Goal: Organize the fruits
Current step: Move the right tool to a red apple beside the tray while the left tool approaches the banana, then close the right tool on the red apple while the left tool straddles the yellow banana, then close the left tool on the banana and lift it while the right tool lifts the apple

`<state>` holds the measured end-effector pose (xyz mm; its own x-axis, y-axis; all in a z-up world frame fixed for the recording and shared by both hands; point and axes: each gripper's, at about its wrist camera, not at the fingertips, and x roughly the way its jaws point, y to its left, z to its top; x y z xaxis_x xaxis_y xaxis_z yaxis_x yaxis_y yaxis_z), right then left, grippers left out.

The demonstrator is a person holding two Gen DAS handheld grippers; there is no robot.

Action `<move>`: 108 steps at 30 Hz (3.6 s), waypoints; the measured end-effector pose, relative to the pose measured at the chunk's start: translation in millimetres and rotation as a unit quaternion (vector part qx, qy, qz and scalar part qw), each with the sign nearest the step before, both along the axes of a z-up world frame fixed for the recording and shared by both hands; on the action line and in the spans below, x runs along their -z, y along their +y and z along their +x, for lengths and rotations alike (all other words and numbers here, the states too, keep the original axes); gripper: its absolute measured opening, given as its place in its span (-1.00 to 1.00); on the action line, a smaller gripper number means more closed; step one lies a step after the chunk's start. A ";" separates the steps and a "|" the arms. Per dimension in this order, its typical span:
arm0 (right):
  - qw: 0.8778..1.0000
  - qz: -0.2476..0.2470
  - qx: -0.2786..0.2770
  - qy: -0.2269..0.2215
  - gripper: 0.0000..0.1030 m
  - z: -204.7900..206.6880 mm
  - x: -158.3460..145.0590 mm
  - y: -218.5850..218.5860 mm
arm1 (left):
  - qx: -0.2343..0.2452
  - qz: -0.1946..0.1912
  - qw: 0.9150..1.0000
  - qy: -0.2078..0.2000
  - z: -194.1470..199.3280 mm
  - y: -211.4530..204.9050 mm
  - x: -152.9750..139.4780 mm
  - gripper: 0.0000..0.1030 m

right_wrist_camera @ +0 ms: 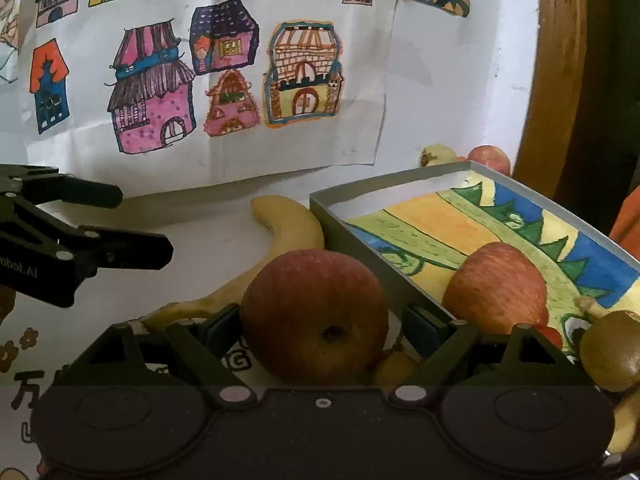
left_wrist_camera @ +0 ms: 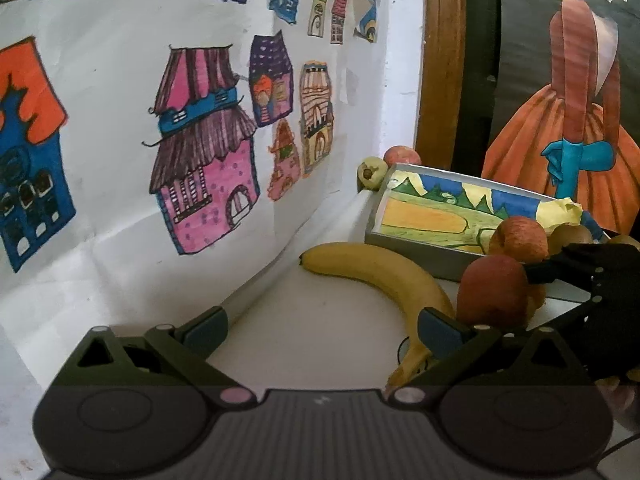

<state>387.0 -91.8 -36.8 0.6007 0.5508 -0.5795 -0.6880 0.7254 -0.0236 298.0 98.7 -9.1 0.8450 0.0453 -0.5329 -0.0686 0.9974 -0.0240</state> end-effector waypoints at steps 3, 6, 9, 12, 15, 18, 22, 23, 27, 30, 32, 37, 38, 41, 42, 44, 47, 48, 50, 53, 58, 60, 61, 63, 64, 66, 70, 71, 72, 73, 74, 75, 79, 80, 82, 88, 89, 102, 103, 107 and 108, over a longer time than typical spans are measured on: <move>1.000 0.009 -0.002 0.015 0.69 4.2 0.7 -1.6 | 0.002 -0.003 1.000 0.002 1.2 0.7 2.0 0.99; 0.999 0.023 -0.013 0.030 0.50 5.2 1.4 -5.2 | 0.012 -0.007 1.000 0.004 3.7 -0.8 4.1 0.99; 1.000 0.017 -0.015 0.019 0.43 0.1 1.4 -5.4 | 0.022 -0.008 1.000 0.001 6.4 -3.1 4.3 0.99; 1.000 0.014 -0.010 0.007 0.43 -7.7 2.8 -6.4 | 0.025 -0.014 1.000 0.001 12.2 -3.6 4.4 0.99; 1.000 0.009 -0.002 0.001 0.42 -16.1 2.9 -10.4 | 0.028 -0.021 0.999 0.004 18.6 -3.3 4.7 0.99; 1.000 0.010 0.004 0.007 0.42 -26.2 1.1 -19.6 | 0.034 -0.032 0.999 0.007 26.3 -4.2 5.5 0.99; 1.000 0.010 0.015 0.012 0.42 -40.2 0.5 -32.6 | 0.045 -0.044 0.998 0.011 42.1 -13.5 8.4 0.99; 1.000 0.011 0.018 0.013 0.42 -42.9 0.2 -35.0 | 0.047 -0.045 0.998 0.012 46.1 -17.6 9.7 0.99; 0.999 0.018 0.031 0.016 0.43 -49.2 0.7 -43.6 | 0.050 -0.036 0.998 0.016 61.2 -36.2 15.7 0.99; 0.999 0.023 0.036 0.016 0.43 -52.1 1.5 -48.4 | 0.049 -0.030 0.998 0.027 74.1 -47.7 21.6 0.99; 0.999 0.027 0.038 0.018 0.43 -52.3 1.6 -50.5 | 0.046 -0.026 0.998 0.031 80.7 -52.9 24.5 0.99; 0.999 0.034 0.038 0.020 0.43 -51.7 2.0 -51.8 | 0.029 -0.021 0.999 0.034 89.5 -55.3 29.0 0.94; 0.998 0.035 0.038 0.020 0.43 -51.2 2.2 -51.9 | 0.025 -0.020 0.999 0.034 90.8 -55.0 29.5 0.91; 0.998 0.041 0.038 0.022 0.43 -49.6 2.5 -52.5 | 0.019 -0.019 0.999 0.040 94.9 -53.4 31.9 0.71; 0.998 0.042 0.038 0.022 0.43 -49.3 2.6 -52.3 | 0.016 -0.018 0.999 0.045 96.8 -53.0 33.2 0.62; 0.998 0.044 0.039 0.022 0.43 -49.3 2.8 -51.7 | 0.018 -0.021 0.998 0.051 101.1 -52.6 36.1 0.49; 0.998 0.045 0.039 0.021 0.43 -49.1 3.1 -51.2 | 0.020 -0.018 0.998 0.048 101.0 -52.4 36.0 0.33; 0.998 0.045 0.039 0.021 0.43 -49.2 3.1 -51.2 | 0.023 -0.020 0.998 0.048 100.6 -52.7 35.7 0.26; 0.998 0.045 0.039 0.021 0.43 -49.3 3.1 -51.3 | 0.028 -0.021 0.998 0.048 98.9 -54.2 34.6 0.16; 0.998 0.044 0.039 0.021 0.43 -49.2 2.8 -51.0 | 0.026 -0.021 0.998 0.049 96.5 -55.6 34.1 0.10; 0.998 0.040 0.040 0.022 0.43 -50.1 2.1 -51.1 | 0.033 -0.030 0.998 0.052 85.4 -51.5 32.2 -0.08; 0.998 0.039 0.040 0.023 0.43 -51.0 1.6 -51.2 | 0.039 -0.033 0.997 0.052 77.7 -50.1 31.8 -0.17; 0.998 0.039 0.040 0.024 0.43 -51.6 1.5 -51.3 | 0.041 -0.033 0.997 0.053 74.1 -49.8 31.6 -0.19; 0.998 0.037 0.038 0.024 0.43 -53.1 1.0 -51.6 | 0.046 -0.032 0.997 0.055 67.2 -49.4 31.1 -0.20; 0.998 0.036 0.037 0.024 0.43 -53.6 0.9 -51.8 | 0.049 -0.031 0.997 0.056 64.2 -49.7 30.8 -0.20; 0.998 0.035 0.036 0.024 0.43 -54.2 1.1 -52.4 | 0.054 -0.027 0.997 0.058 60.5 -50.4 30.3 -0.19; 0.998 0.036 0.036 0.024 0.43 -52.9 1.4 -51.7 | 0.061 -0.021 0.996 0.061 61.3 -52.0 29.5 0.01; 0.998 0.036 0.036 0.024 0.43 -52.0 1.5 -51.2 | 0.061 -0.021 0.996 0.062 62.6 -52.8 29.5 0.08; 0.998 0.037 0.036 0.024 0.43 -51.6 1.6 -50.9 | 0.060 -0.020 0.996 0.062 63.8 -53.6 29.8 0.12; 0.998 0.038 0.036 0.024 0.43 -51.1 1.8 -50.7 | 0.059 -0.017 0.996 0.061 65.0 -54.6 30.2 0.13; 0.998 0.040 0.036 0.025 0.43 -50.4 2.1 -50.4 | 0.058 -0.014 0.996 0.060 66.5 -55.4 30.5 0.14; 0.998 0.041 0.036 0.025 0.43 -50.1 2.3 -50.2 | 0.056 -0.013 0.997 0.059 68.1 -55.7 30.7 0.14; 0.998 0.046 0.036 0.024 0.44 -48.5 2.7 -48.4 | 0.049 -0.012 0.997 0.058 73.5 -55.6 31.7 0.11; 0.998 0.047 0.037 0.025 0.44 -47.4 2.8 -47.9 | 0.047 -0.009 0.997 0.058 73.8 -55.8 31.7 -0.01; 0.998 0.047 0.036 0.024 0.44 -46.4 2.8 -46.4 | 0.050 -0.005 0.997 0.058 74.6 -55.2 31.8 -0.05; 0.998 0.047 0.038 0.016 0.43 -45.1 3.9 -42.3 | 0.051 -0.007 0.997 0.057 69.1 -55.6 31.2 -0.17; 0.998 0.042 0.037 0.011 0.43 -46.4 4.0 -41.4 | 0.052 -0.008 0.997 0.057 67.1 -55.9 31.0 -0.19; 0.998 0.049 0.048 0.013 0.42 -60.5 0.6 -59.2 | 0.082 -0.036 0.994 0.057 33.5 -65.5 26.3 -0.20; 0.997 0.049 0.050 0.013 0.42 -61.7 0.3 -61.1 | 0.084 -0.041 0.994 0.057 30.6 -66.2 25.8 -0.20; 0.997 0.051 0.061 0.014 0.42 -65.9 -1.4 -69.6 | 0.095 -0.060 0.992 0.057 21.6 -69.4 24.1 -0.20; 0.997 0.052 0.064 0.014 0.42 -66.8 -1.8 -71.8 | 0.098 -0.068 0.991 0.058 19.1 -69.5 23.5 -0.20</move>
